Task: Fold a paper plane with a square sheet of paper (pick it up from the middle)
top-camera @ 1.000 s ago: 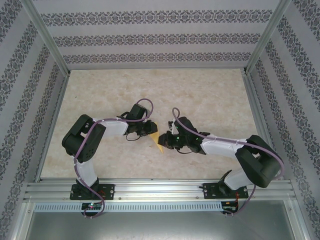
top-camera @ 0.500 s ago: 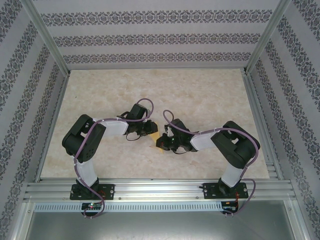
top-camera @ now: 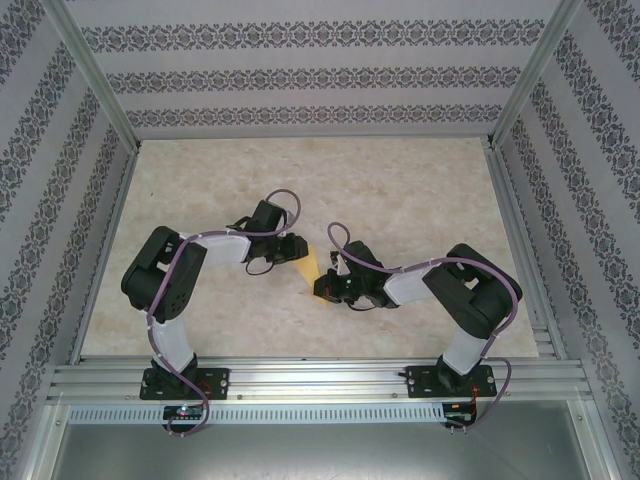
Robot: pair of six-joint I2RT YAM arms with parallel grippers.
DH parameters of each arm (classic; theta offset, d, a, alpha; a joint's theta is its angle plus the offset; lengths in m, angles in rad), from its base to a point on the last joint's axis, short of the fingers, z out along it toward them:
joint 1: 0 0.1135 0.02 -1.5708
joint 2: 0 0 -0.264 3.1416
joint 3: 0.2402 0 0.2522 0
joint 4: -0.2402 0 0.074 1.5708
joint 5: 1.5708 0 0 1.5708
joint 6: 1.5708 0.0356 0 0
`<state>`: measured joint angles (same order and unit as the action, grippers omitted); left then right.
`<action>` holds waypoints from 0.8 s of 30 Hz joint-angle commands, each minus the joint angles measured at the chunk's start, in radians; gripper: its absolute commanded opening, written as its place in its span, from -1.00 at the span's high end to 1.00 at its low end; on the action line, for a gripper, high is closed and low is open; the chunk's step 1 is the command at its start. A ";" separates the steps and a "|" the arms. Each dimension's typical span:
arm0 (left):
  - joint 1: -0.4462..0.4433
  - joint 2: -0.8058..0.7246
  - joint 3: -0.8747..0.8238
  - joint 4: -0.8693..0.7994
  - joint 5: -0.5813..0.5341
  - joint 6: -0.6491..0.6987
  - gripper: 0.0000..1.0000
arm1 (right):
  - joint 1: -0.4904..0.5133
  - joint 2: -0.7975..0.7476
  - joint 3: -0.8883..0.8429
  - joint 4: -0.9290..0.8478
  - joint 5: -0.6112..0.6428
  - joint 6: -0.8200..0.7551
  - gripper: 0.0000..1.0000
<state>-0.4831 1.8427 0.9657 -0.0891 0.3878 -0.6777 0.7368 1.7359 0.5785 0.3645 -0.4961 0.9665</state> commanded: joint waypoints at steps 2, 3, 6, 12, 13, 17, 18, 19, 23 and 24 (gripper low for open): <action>0.059 0.032 0.033 0.013 -0.051 0.064 0.33 | 0.006 0.033 -0.052 -0.174 -0.031 -0.027 1.00; 0.070 0.035 0.043 0.011 -0.044 0.071 0.32 | 0.007 0.034 -0.050 -0.172 -0.033 -0.025 1.00; 0.104 0.037 0.095 -0.032 -0.034 0.096 0.28 | 0.007 0.027 -0.043 -0.171 -0.038 -0.025 1.00; 0.140 -0.016 0.194 -0.177 -0.035 0.119 0.16 | 0.013 -0.002 -0.011 -0.156 -0.041 -0.012 1.00; 0.137 -0.034 0.201 -0.211 -0.042 0.109 0.14 | 0.016 -0.014 0.000 -0.143 -0.042 -0.003 0.97; 0.114 -0.152 0.174 -0.348 -0.146 0.058 -0.16 | 0.026 -0.132 0.021 -0.086 -0.018 0.023 0.77; 0.096 -0.192 0.163 -0.399 -0.189 0.032 -0.23 | 0.024 -0.182 0.023 -0.099 0.006 0.011 0.68; 0.070 -0.227 0.152 -0.445 -0.239 0.015 -0.29 | 0.020 -0.234 0.024 -0.130 0.041 -0.009 0.60; -0.075 -0.298 0.152 -0.605 -0.416 -0.052 -0.42 | -0.028 -0.423 0.034 -0.410 0.278 -0.097 0.47; -0.115 -0.299 0.163 -0.649 -0.465 -0.075 -0.44 | -0.047 -0.466 0.028 -0.484 0.362 -0.110 0.44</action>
<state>-0.5114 1.5581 1.1233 -0.5415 0.0959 -0.6807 0.7242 1.3533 0.5957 0.1009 -0.3641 0.9253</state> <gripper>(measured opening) 0.712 0.272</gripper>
